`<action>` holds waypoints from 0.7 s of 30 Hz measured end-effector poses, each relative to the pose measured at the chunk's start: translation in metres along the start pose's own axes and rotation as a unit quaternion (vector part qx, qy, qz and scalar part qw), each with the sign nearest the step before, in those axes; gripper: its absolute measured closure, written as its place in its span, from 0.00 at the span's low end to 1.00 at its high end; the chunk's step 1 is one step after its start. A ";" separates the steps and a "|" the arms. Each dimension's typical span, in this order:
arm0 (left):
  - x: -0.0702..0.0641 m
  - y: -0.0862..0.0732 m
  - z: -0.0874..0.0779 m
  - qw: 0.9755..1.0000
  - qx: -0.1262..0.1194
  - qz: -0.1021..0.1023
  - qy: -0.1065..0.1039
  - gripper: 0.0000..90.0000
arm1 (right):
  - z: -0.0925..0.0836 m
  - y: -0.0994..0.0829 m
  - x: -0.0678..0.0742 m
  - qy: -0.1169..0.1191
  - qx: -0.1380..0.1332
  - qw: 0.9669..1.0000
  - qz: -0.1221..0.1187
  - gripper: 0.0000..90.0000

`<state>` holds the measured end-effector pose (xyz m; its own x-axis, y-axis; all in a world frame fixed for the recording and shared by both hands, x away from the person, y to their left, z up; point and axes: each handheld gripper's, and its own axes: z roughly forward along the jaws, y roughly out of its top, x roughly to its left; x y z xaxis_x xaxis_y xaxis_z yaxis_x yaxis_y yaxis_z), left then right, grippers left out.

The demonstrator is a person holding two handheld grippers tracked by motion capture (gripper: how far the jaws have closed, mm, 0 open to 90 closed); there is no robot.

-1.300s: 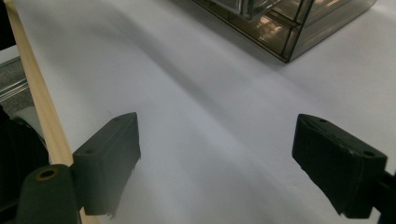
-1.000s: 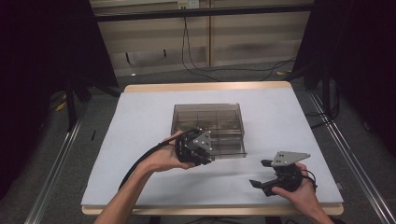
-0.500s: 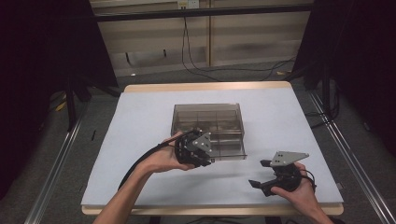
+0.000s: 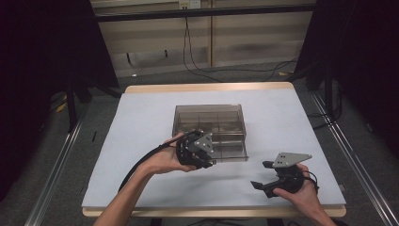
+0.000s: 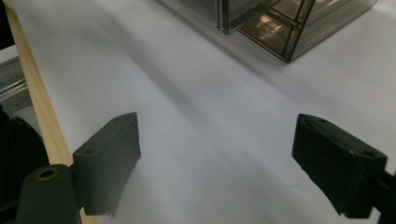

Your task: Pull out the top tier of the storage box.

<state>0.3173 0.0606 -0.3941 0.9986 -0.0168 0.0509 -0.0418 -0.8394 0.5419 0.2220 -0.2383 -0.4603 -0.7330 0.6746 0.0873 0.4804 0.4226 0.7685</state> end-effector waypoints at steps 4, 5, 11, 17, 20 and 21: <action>-0.001 -0.001 -0.002 1.000 -0.018 -0.008 0.003 0.77 | -0.001 0.000 0.000 0.001 -0.001 1.000 -0.001 0.17; -0.001 -0.002 -0.004 1.000 -0.028 -0.012 0.005 0.75 | -0.001 0.000 0.000 0.001 -0.001 1.000 0.000 0.17; -0.002 -0.016 -0.016 0.996 -0.074 -0.045 0.034 0.55 | -0.001 0.000 0.000 0.000 -0.001 1.000 -0.001 0.17; -0.007 -0.029 -0.023 0.985 -0.123 -0.093 0.081 0.35 | 0.000 0.000 0.000 -0.001 -0.002 1.000 0.000 0.17; -0.010 -0.035 -0.028 0.977 -0.140 -0.116 0.109 0.27 | 0.000 0.000 0.000 -0.001 0.000 1.000 0.001 0.17; -0.011 -0.037 -0.030 0.974 -0.148 -0.127 0.120 0.25 | -0.001 0.000 0.000 0.001 -0.002 1.000 -0.001 0.17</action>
<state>0.3067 0.1081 -0.3893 0.9431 0.3272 0.0588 0.1618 -0.6063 0.7786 0.2216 -0.2388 -0.4598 -0.7341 0.6734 0.0871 0.4779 0.4213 0.7708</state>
